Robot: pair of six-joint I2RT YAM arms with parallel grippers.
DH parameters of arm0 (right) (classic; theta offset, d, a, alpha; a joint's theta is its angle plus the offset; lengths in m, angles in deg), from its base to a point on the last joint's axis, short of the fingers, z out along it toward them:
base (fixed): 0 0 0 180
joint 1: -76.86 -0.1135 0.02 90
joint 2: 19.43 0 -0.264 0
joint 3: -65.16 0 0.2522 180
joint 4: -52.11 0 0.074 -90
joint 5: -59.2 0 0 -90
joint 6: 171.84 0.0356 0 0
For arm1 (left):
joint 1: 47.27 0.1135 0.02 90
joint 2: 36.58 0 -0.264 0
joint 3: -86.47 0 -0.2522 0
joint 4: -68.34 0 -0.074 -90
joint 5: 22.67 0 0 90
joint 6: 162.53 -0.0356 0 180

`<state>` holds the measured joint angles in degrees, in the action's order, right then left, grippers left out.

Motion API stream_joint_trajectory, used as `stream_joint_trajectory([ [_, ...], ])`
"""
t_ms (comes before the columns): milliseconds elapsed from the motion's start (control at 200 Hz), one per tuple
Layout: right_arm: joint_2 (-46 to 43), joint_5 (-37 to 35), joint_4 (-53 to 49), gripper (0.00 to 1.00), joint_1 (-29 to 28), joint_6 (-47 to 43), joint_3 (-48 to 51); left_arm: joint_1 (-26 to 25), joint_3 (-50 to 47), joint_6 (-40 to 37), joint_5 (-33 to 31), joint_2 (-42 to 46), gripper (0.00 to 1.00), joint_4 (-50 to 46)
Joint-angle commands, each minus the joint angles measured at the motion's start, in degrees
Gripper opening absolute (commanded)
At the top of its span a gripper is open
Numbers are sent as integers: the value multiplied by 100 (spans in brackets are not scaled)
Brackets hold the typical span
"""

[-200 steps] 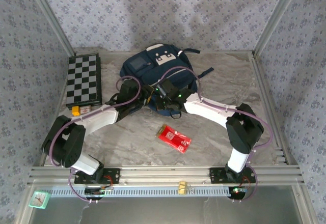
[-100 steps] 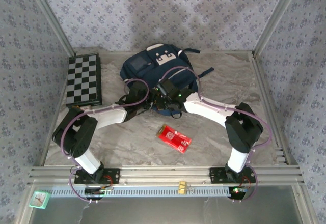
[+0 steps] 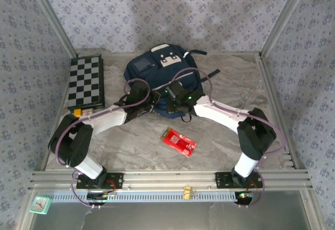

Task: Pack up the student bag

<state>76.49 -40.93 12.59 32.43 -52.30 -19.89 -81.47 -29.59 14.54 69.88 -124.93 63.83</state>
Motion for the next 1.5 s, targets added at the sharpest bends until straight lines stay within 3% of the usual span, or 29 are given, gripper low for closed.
stream_joint_trajectory([
  [0, -470, -367, -531, 0, 294, -265, 343, 364, -122, -514, -162, 455, 0, -886],
  [215, -797, -121, -401, 0, 753, -879, 737, 930, -35, -1298, 525, 658, 0, -1105],
  [465, -551, 993, 69, 0, -70, -1184, 403, 1922, 901, -2582, 1899, -31, 0, -1048],
  [685, 306, 883, 439, 0, -557, -546, -651, 2181, 1902, -3175, 2345, -813, 0, -1446],
  [750, 374, 632, 429, 0, -554, -478, -710, 2285, 1816, -3195, 2427, -757, 8, -1478],
  [795, 384, 499, 360, 0, -532, -403, -723, 2358, 1692, -3212, 2471, -645, 19, -1507],
  [890, 337, 468, 312, 0, -440, -374, -673, 2435, 1434, -3201, 2479, -331, 29, -1737],
  [1054, 174, 593, 620, 0, -459, -355, -346, 2291, 664, -2389, 2302, 478, 46, -1710],
  [1164, 145, 540, 705, 0, -484, -271, -205, 1785, 259, -1694, 1891, 860, 52, -1605],
  [1324, 136, 586, 789, 0, -513, -267, -122, 947, 46, -676, 1314, 702, 53, -1008],
  [1494, 89, 523, 799, 0, -506, -238, -87, 381, 164, -25, 685, 252, 50, -763],
])
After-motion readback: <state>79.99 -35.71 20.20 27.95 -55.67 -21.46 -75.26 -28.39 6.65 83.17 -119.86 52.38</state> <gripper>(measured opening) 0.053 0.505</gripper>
